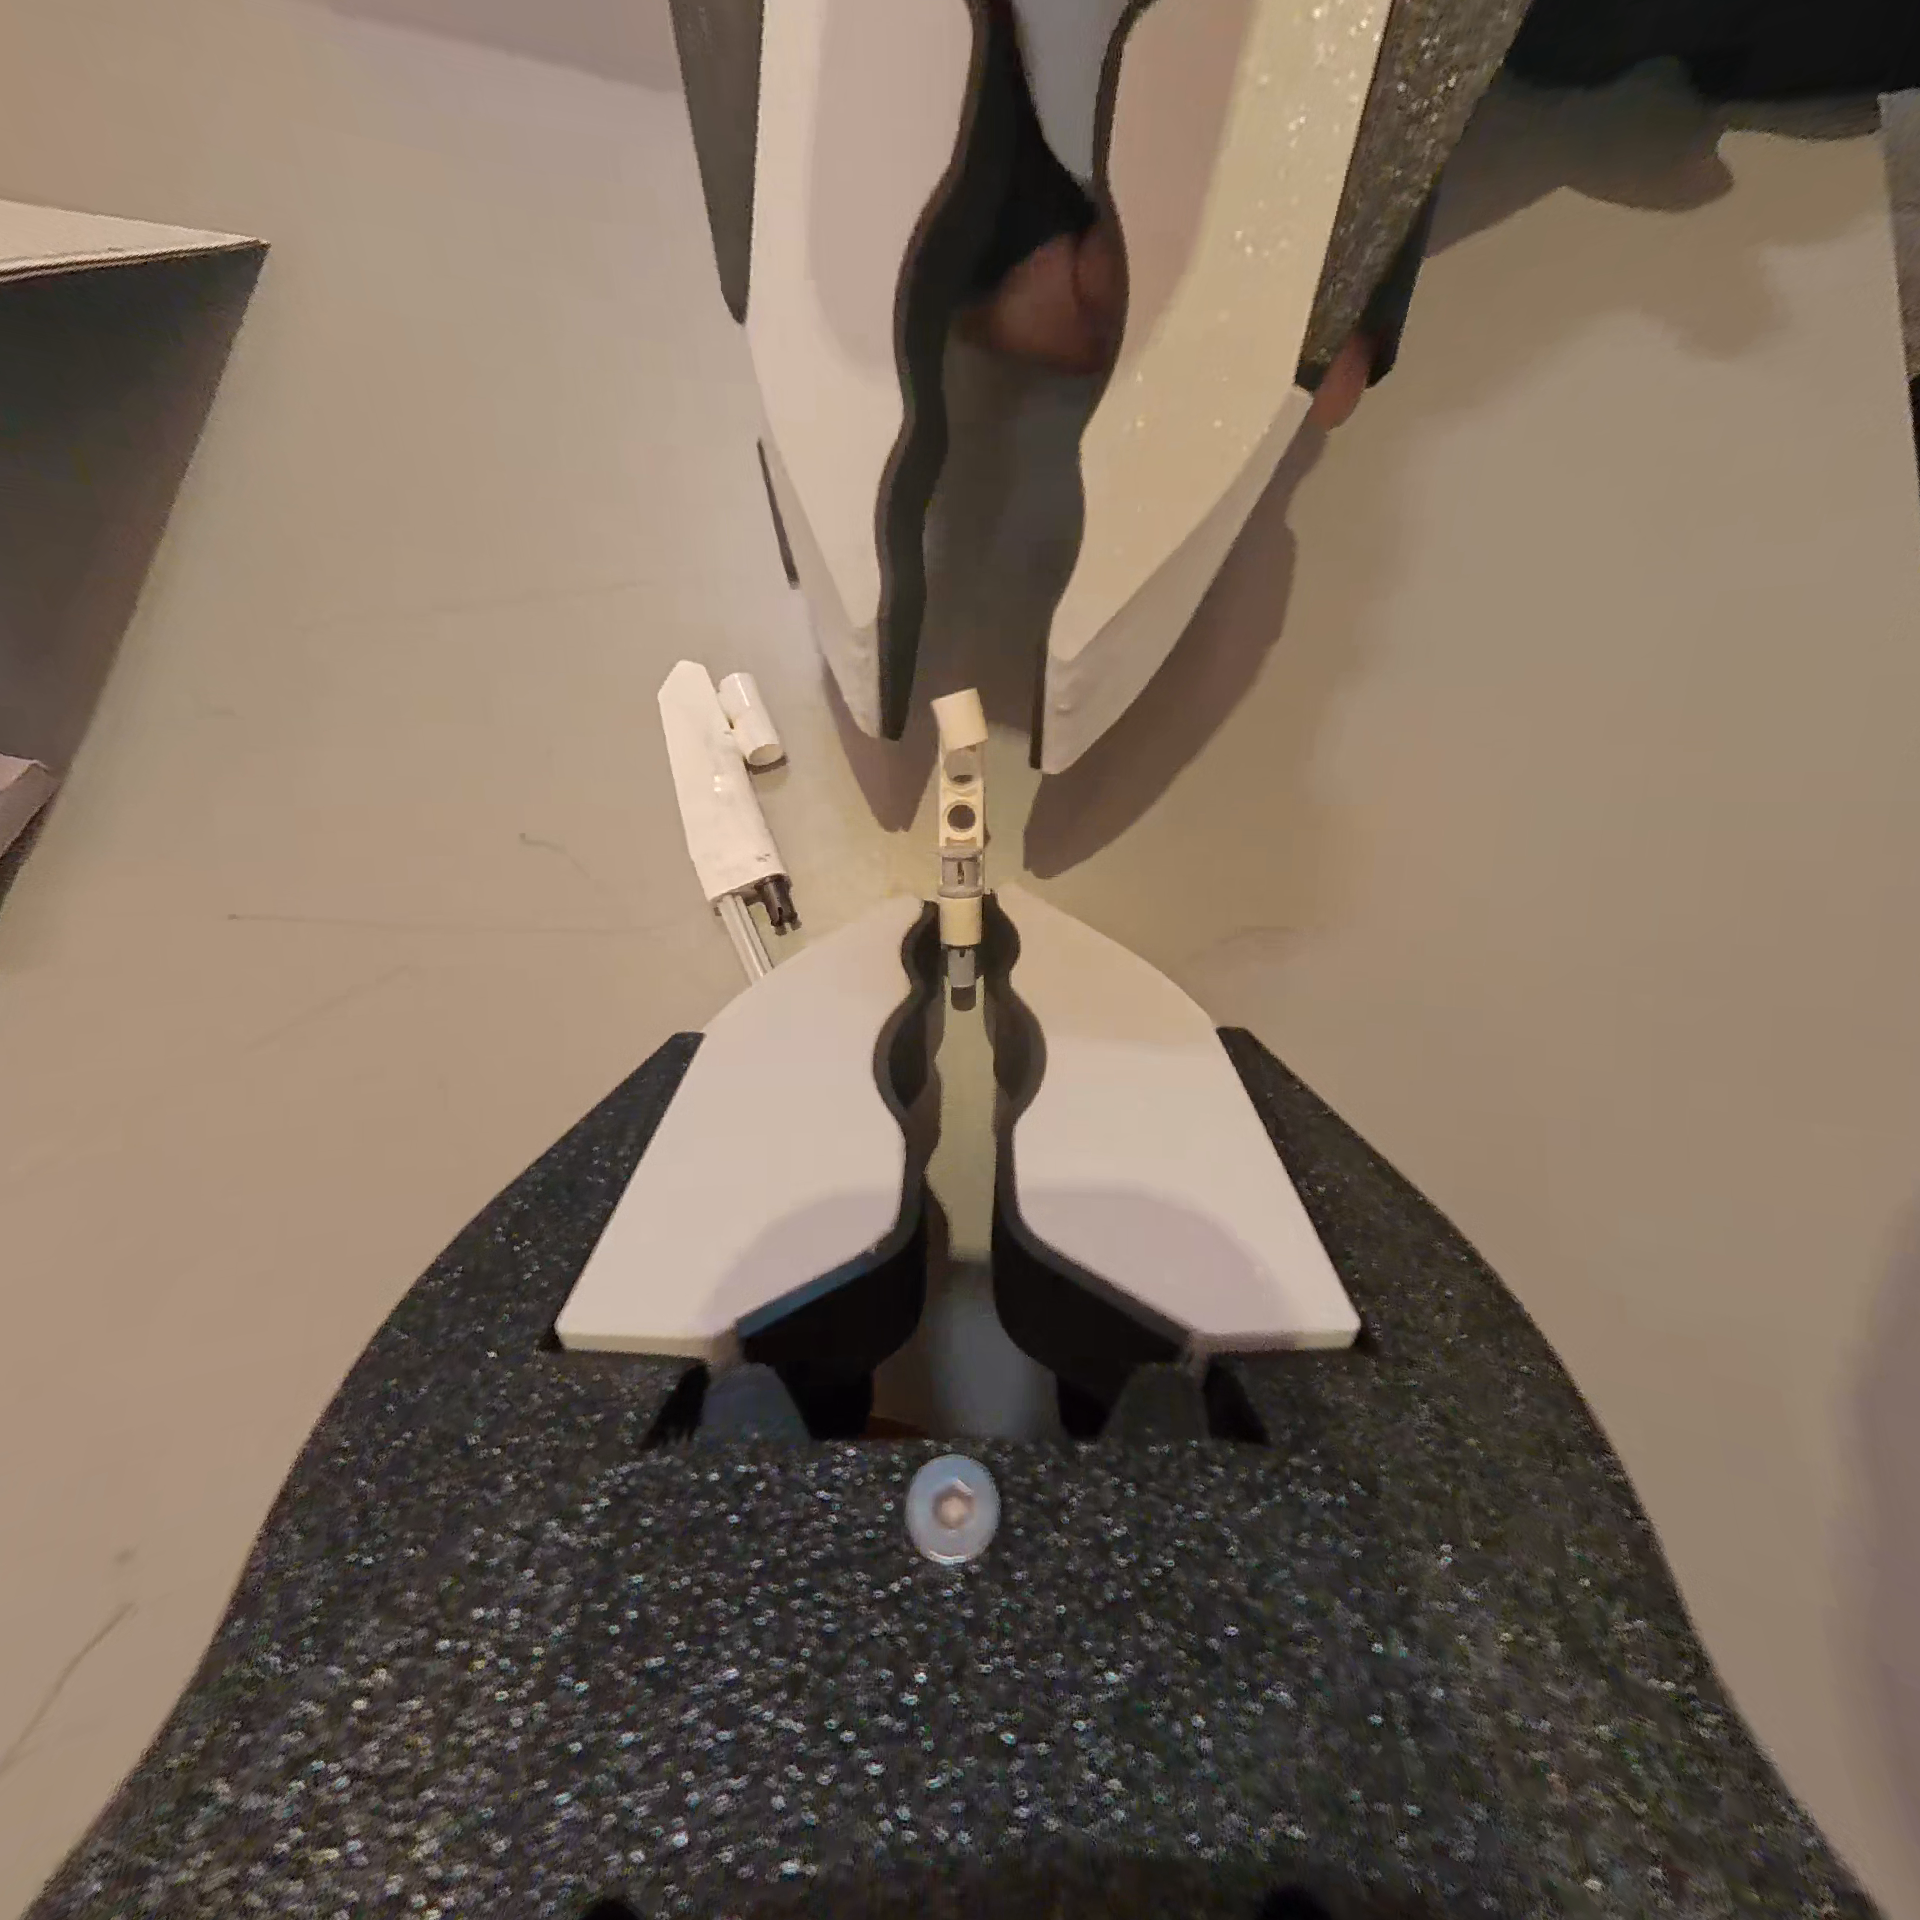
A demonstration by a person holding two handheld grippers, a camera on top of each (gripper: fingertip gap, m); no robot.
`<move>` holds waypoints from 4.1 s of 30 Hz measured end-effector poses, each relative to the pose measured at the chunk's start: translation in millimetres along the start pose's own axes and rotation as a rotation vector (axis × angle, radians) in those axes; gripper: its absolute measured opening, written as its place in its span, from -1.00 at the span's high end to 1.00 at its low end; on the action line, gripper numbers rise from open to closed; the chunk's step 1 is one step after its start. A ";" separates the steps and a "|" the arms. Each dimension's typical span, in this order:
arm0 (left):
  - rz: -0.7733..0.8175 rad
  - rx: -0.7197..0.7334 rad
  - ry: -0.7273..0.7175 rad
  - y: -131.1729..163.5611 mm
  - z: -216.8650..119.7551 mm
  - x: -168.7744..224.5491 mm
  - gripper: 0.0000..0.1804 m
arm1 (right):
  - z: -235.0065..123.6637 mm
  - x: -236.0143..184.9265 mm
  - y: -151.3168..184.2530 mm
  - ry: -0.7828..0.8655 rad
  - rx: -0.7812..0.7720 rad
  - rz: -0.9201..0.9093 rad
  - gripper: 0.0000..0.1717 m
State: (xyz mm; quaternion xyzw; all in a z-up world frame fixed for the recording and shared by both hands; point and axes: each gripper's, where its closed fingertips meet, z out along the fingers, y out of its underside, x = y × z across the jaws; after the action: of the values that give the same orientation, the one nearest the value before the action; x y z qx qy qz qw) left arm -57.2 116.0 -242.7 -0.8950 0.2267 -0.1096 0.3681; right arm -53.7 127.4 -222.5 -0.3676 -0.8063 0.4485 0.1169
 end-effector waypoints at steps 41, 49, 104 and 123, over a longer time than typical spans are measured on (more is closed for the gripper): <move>-0.248 -0.003 -0.023 -8.0 11.1 -11.7 0.91 | -4.0 28.6 18.2 0.253 -0.132 -0.136 0.87; -0.187 -0.044 -0.118 -5.1 10.8 -19.6 0.91 | -5.7 35.4 28.5 0.243 -0.171 -0.009 0.90; -0.029 0.016 -0.224 -19.9 12.2 -31.7 0.92 | -15.1 41.9 10.2 0.248 -0.086 0.062 0.82; -0.054 0.029 -0.187 -17.6 10.4 -35.7 0.59 | -10.6 44.2 22.0 0.270 -0.158 -0.075 0.60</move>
State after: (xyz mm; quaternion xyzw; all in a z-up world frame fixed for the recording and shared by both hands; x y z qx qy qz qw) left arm -78.9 150.7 -238.6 -0.9018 0.1654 -0.0385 0.3974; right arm -68.6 172.1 -240.5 -0.4024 -0.8291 0.3255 0.2116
